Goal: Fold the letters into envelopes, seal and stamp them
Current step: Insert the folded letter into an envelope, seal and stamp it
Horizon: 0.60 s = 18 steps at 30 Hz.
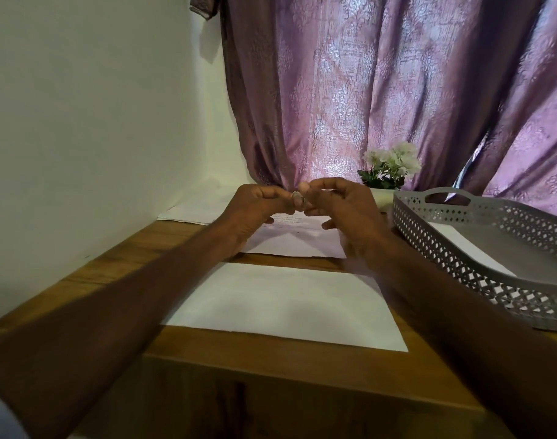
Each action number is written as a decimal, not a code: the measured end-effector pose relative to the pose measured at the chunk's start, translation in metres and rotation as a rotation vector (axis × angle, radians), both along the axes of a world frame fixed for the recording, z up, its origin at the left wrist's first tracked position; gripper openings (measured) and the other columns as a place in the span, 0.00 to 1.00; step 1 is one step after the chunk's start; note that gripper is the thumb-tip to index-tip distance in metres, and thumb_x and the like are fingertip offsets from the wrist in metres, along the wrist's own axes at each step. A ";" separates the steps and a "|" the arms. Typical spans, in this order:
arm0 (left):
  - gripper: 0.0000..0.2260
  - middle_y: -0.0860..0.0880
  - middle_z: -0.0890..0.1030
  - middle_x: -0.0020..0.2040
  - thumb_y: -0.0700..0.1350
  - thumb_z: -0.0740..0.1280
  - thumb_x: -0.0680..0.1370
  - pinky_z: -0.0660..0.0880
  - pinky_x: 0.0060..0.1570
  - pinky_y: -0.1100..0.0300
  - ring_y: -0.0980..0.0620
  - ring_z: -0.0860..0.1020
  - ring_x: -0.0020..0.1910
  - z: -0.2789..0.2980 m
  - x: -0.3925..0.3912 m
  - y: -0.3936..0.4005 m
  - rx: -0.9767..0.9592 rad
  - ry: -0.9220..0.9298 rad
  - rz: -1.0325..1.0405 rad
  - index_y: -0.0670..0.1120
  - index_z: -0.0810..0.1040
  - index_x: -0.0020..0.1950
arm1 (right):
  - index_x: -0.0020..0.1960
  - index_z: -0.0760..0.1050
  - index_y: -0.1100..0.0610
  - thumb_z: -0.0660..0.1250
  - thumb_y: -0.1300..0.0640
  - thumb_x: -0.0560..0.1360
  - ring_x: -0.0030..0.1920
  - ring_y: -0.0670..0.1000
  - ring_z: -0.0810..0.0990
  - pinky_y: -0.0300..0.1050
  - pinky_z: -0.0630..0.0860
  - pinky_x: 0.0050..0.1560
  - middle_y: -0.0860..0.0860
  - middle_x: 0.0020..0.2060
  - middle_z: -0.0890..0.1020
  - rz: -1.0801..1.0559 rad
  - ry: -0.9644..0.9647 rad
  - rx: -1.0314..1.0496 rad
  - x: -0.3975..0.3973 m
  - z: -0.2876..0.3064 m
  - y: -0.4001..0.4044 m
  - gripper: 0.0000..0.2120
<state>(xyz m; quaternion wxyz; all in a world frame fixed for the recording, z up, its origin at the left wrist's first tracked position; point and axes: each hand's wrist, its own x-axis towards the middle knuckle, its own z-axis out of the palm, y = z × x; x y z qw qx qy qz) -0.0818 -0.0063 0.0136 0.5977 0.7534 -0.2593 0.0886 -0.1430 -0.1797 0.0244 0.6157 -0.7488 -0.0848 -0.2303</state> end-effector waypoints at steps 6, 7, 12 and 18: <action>0.14 0.45 0.88 0.52 0.50 0.74 0.78 0.80 0.57 0.51 0.49 0.84 0.54 0.001 -0.004 -0.002 -0.013 0.011 -0.011 0.44 0.87 0.59 | 0.39 0.86 0.47 0.79 0.53 0.72 0.44 0.51 0.88 0.42 0.75 0.38 0.50 0.39 0.88 -0.003 -0.004 -0.003 0.000 -0.003 -0.002 0.04; 0.13 0.45 0.88 0.52 0.49 0.74 0.78 0.80 0.57 0.51 0.50 0.85 0.53 0.002 -0.004 -0.002 -0.015 0.015 -0.011 0.44 0.87 0.59 | 0.39 0.86 0.48 0.79 0.54 0.72 0.44 0.50 0.88 0.42 0.75 0.38 0.50 0.39 0.88 -0.004 -0.005 0.005 0.000 -0.003 -0.003 0.04; 0.12 0.47 0.88 0.52 0.49 0.74 0.78 0.80 0.57 0.51 0.51 0.86 0.51 0.002 -0.006 -0.001 -0.019 0.009 -0.024 0.45 0.86 0.59 | 0.44 0.86 0.53 0.77 0.57 0.75 0.42 0.50 0.88 0.42 0.76 0.37 0.51 0.38 0.88 -0.033 0.044 0.022 0.007 -0.006 -0.004 0.02; 0.12 0.47 0.88 0.50 0.48 0.75 0.77 0.78 0.54 0.53 0.51 0.86 0.51 0.005 -0.005 -0.001 -0.047 0.036 0.009 0.44 0.87 0.57 | 0.42 0.86 0.54 0.76 0.59 0.75 0.43 0.51 0.89 0.44 0.78 0.38 0.52 0.38 0.88 -0.016 0.065 0.031 0.008 -0.004 -0.003 0.03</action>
